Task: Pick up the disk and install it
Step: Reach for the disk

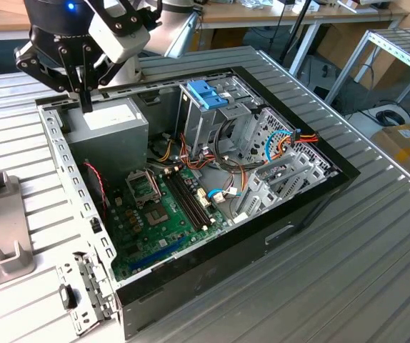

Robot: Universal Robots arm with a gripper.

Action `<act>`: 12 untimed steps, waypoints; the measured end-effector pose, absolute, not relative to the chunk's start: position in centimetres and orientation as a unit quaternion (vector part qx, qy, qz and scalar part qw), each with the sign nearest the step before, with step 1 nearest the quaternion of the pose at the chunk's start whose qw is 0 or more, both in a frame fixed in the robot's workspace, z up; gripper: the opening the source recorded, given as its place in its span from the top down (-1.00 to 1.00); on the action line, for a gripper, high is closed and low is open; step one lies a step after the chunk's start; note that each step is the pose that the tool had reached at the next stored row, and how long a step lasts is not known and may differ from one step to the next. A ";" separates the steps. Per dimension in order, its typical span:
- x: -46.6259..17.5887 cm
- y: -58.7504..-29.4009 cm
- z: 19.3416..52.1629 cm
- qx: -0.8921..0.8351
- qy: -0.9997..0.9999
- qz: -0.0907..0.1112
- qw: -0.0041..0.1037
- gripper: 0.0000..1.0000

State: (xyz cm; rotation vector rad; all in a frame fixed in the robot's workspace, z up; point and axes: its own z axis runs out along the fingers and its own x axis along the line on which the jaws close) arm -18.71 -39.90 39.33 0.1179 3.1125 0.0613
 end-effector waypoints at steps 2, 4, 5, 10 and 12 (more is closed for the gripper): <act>-18.9 -39.9 39.3 0.038 0.999 0.020 0.013 0.80; -19.2 -39.9 39.3 0.038 0.999 0.020 0.013 0.80; -19.3 -39.9 39.3 0.038 0.999 0.020 0.013 0.80; -19.8 -39.9 39.3 0.038 0.999 0.020 0.013 0.80; -20.1 -39.9 39.3 0.038 0.999 0.020 0.013 0.80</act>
